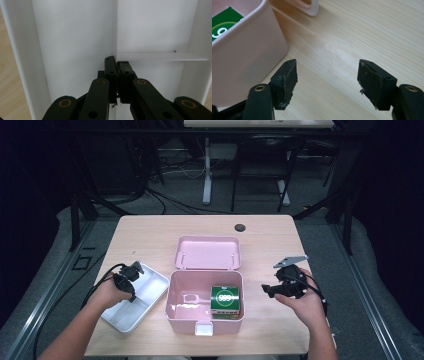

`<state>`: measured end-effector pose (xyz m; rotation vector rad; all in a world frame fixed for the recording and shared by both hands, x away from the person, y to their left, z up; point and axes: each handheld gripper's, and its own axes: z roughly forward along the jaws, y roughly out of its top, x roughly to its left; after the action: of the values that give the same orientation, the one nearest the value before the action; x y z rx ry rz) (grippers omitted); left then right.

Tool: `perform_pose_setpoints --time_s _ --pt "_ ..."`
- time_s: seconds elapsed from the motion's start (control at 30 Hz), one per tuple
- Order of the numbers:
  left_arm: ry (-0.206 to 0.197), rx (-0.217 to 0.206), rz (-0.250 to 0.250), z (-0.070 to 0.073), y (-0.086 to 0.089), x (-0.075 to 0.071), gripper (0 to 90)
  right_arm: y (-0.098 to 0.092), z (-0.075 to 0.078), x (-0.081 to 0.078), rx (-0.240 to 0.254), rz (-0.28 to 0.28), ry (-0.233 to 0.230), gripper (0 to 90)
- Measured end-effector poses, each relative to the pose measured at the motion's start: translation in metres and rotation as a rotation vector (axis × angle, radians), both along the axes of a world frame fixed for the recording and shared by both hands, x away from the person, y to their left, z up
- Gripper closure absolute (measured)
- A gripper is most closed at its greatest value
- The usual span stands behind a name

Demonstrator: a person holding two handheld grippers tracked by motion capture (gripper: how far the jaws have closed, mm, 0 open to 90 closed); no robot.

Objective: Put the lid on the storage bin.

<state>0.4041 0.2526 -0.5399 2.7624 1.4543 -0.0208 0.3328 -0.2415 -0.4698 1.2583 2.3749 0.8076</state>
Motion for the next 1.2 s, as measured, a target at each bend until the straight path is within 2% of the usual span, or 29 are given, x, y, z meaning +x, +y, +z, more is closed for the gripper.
perform_pose_setpoints --time_s 0.17,0.53,0.67,0.87,1.2 --pt "0.015 -0.005 0.009 -0.001 0.000 0.002 88.1 0.003 -0.002 0.000 -0.011 0.000 0.000 31.9" --pt "0.023 0.009 0.008 -0.001 0.000 0.004 89.1 0.002 -0.001 0.000 -0.006 -0.006 -0.004 32.0" --pt "0.022 0.000 0.019 0.002 0.001 0.005 89.3 0.002 -0.001 0.000 -0.005 -0.007 -0.007 32.1" --pt "0.005 -0.016 0.032 0.016 0.006 0.004 89.4 0.001 -0.001 0.000 -0.008 -0.005 0.002 32.0" --pt "-0.026 -0.027 0.021 0.041 0.008 0.002 89.4 0.001 -0.002 0.000 -0.004 -0.003 0.003 32.1"
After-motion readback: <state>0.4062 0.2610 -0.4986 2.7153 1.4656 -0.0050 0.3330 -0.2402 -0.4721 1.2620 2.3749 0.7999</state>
